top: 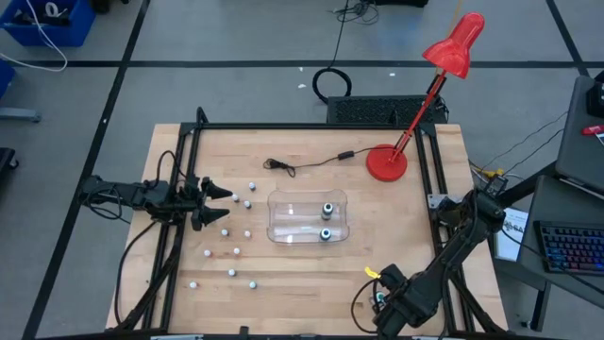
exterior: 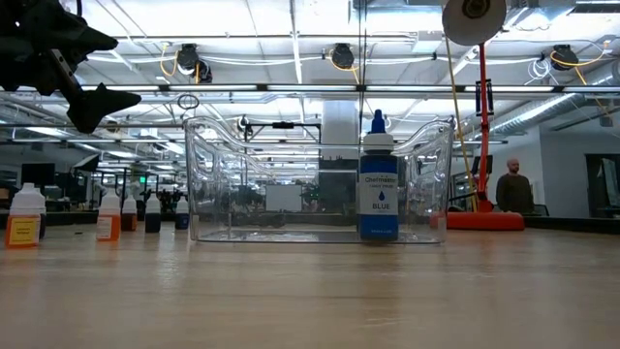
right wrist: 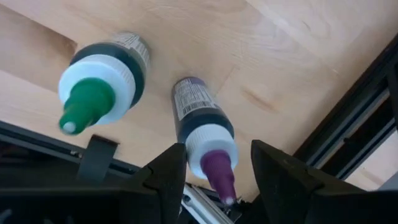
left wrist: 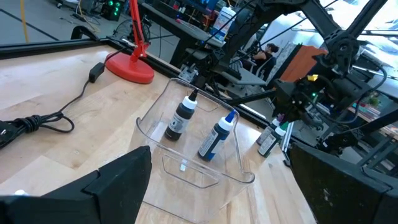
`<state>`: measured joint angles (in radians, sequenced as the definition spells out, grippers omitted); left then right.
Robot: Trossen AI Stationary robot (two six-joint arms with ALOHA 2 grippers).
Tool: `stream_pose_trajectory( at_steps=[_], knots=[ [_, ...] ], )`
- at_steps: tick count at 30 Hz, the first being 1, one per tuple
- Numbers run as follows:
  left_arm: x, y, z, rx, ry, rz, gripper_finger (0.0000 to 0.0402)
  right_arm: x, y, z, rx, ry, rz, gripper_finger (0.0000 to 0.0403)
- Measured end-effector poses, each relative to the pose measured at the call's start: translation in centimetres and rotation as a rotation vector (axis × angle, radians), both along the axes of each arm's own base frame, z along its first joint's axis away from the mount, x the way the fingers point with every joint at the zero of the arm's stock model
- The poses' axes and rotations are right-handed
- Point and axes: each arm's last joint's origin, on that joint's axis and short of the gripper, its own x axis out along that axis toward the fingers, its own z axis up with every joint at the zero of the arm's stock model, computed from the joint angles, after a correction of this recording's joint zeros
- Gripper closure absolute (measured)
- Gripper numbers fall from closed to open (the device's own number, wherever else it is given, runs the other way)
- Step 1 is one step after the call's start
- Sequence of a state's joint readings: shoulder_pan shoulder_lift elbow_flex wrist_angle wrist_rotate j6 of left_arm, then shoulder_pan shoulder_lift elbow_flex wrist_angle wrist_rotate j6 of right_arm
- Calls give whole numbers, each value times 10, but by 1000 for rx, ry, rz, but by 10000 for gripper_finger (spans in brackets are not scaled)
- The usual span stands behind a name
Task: Pick & Place food coloring
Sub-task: Put the large violet food coloring bottle into the transparent bin
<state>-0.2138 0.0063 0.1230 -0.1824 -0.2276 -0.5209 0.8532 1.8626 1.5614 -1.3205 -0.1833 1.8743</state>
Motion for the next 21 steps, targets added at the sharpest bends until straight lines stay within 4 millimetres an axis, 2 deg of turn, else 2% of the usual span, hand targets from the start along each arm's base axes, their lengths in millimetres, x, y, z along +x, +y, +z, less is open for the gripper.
stream_pose_trajectory(
  at_steps=[12,19,21],
  knots=[
    [0,0,0,0,0,0,23,1,1,-5,16,-12,2,237],
    [0,0,0,0,0,0,23,1,1,-5,19,-9,2,296],
    [0,0,0,0,0,0,23,0,1,-5,30,2,1,299]
  ],
)
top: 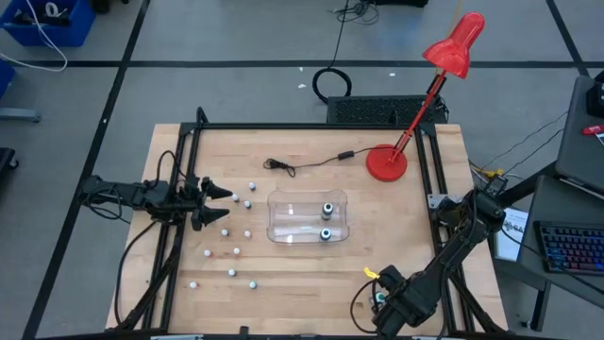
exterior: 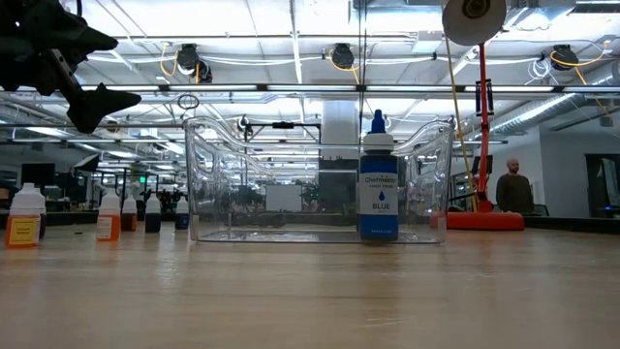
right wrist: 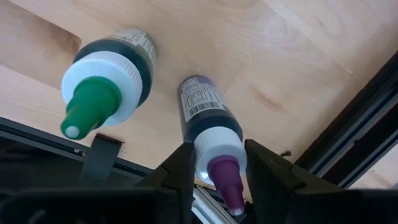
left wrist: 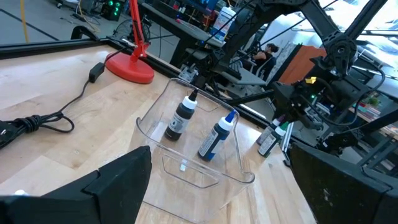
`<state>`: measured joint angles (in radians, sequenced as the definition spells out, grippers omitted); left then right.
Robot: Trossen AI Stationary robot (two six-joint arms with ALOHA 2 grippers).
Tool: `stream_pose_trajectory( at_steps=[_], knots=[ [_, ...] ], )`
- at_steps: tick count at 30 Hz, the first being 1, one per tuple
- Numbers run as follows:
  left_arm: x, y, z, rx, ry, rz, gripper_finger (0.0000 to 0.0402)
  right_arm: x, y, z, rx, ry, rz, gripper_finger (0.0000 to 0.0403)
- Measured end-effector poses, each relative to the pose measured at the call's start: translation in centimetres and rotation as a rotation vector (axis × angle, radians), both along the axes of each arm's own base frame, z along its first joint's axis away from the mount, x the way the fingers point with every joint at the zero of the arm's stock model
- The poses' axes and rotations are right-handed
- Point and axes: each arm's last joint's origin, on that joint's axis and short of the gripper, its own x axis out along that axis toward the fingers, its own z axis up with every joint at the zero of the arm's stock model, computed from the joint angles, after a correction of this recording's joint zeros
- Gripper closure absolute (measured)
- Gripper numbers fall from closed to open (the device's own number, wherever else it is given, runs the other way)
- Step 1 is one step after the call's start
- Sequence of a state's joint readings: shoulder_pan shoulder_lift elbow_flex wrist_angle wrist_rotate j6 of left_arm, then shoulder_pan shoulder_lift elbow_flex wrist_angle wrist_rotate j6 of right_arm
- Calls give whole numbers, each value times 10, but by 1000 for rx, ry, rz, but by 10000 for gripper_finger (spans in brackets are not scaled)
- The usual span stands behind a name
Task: Pick & Place food coloring
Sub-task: Put the large violet food coloring bottle into the transparent bin
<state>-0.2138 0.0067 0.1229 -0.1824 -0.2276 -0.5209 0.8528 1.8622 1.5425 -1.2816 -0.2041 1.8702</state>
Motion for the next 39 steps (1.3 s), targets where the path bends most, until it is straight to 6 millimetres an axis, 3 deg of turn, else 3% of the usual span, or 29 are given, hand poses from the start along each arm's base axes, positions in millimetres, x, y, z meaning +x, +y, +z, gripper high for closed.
stream_pose_trajectory(
  at_steps=[7,12,23,28,35,39],
  knots=[
    [0,0,0,0,0,0,23,-6,-7,4,-37,51,44,299],
    [0,0,0,0,0,0,23,-18,-30,31,-134,31,56,299],
    [0,0,0,0,-2,0,23,-25,-112,111,-509,-559,243,299],
    [0,0,0,0,-1,0,23,-3,-153,129,-545,-636,402,299],
    [0,0,0,0,0,0,23,62,-191,147,-488,-930,662,299],
    [0,0,0,0,-1,0,23,88,-209,149,-441,-1021,750,299]
  ],
)
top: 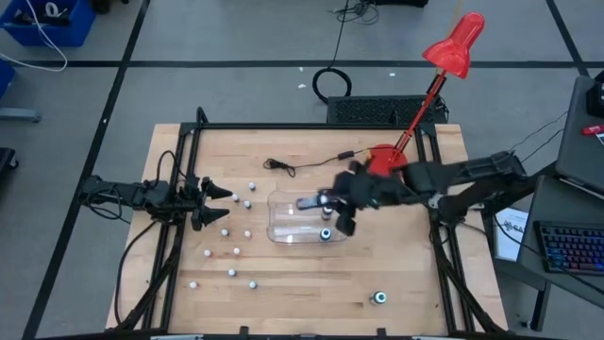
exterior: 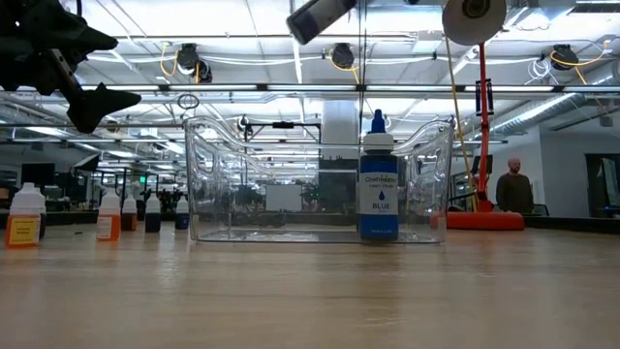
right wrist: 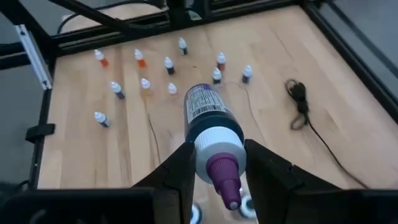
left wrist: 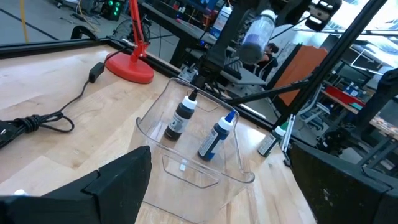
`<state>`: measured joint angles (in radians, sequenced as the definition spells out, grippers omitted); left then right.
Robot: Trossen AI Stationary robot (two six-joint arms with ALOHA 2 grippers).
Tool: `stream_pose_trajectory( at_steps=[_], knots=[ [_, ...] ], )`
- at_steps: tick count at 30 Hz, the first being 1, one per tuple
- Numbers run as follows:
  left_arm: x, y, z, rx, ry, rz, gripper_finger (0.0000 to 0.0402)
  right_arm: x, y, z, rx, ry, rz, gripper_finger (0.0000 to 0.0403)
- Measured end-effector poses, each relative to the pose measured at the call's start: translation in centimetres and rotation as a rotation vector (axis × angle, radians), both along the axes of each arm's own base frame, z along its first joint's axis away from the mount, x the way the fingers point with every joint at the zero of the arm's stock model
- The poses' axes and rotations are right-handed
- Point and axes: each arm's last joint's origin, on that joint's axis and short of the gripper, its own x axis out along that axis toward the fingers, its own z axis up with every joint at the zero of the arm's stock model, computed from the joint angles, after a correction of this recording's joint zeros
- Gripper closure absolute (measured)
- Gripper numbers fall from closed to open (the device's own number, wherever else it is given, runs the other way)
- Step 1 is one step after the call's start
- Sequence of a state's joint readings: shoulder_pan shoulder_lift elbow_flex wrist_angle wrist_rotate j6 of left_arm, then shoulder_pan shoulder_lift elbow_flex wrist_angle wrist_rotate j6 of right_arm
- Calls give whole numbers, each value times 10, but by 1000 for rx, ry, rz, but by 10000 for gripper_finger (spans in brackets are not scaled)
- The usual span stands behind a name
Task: Pick & Place food coloring
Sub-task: Put the large violet food coloring bottle into the transparent bin
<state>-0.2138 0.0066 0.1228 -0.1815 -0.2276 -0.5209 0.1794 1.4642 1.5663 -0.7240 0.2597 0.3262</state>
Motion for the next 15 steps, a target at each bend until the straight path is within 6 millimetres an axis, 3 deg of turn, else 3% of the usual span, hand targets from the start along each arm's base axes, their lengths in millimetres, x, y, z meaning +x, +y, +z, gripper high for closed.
stream_pose_trajectory(
  at_steps=[6,11,15],
  knots=[
    [0,0,0,0,-1,0,23,25,-14,12,-48,170,-1,299],
    [0,0,0,0,0,0,23,48,-14,29,-52,296,-1,299],
    [0,0,0,0,0,0,23,63,-10,22,7,410,20,299]
  ],
)
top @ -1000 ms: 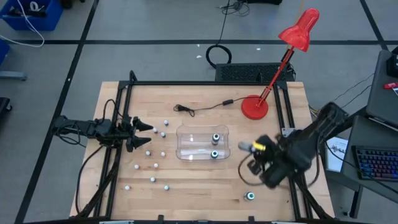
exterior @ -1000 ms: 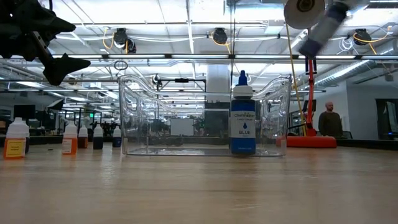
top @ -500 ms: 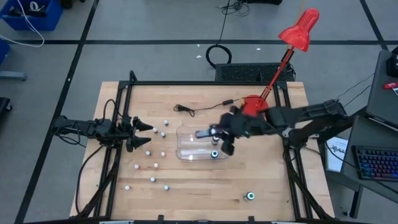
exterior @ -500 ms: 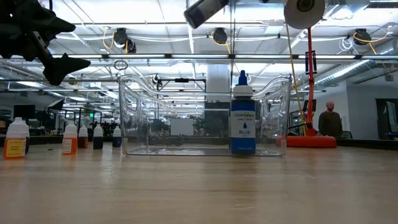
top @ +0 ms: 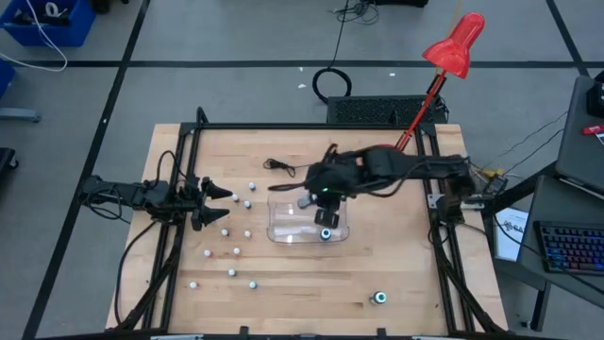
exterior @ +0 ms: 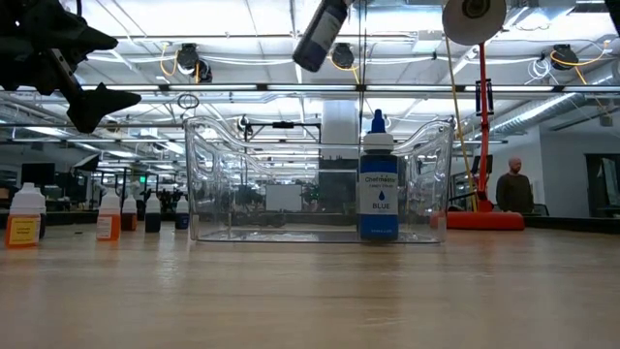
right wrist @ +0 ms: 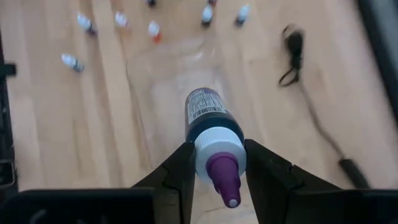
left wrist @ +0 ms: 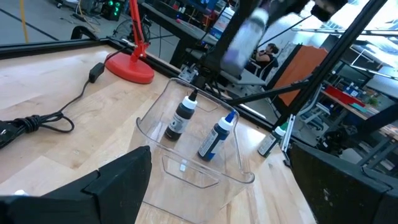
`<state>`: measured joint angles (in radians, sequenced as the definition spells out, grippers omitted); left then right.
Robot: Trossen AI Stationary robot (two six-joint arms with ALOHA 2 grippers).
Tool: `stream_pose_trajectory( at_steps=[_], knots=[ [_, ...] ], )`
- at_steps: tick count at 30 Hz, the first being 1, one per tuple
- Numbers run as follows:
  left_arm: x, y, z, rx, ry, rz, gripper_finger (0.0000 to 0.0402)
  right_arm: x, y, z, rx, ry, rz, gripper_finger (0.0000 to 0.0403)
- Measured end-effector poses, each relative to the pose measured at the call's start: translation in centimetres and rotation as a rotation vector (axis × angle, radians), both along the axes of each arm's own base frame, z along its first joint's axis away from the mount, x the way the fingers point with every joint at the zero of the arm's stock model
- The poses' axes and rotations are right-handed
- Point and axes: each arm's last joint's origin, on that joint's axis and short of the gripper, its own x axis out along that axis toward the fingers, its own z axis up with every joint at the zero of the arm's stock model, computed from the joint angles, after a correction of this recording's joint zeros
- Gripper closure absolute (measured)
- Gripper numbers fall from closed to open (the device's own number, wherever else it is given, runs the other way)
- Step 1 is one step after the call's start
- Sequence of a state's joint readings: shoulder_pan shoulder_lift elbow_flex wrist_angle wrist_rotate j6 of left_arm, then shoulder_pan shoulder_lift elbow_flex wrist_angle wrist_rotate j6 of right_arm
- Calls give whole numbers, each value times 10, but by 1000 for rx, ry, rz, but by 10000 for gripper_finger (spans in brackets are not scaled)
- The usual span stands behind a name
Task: Pick & Place food coloring
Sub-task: Put the large violet food coloring bottle into the transparent bin
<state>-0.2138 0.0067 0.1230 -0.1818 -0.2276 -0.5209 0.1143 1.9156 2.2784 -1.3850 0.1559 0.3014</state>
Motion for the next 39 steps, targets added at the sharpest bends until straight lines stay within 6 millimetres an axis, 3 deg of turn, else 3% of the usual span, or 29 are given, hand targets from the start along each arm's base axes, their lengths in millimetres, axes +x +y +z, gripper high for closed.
stream_pose_trajectory(
  at_steps=[11,21,29,39],
  knots=[
    [0,0,0,0,1,0,23,44,1,-68,34,227,56,299],
    [0,0,0,0,1,0,23,70,-5,-124,-4,385,132,299],
    [0,0,0,0,0,0,23,77,-32,-139,-7,433,93,299],
    [0,0,0,0,0,0,23,66,-35,-126,15,452,46,299]
  ],
)
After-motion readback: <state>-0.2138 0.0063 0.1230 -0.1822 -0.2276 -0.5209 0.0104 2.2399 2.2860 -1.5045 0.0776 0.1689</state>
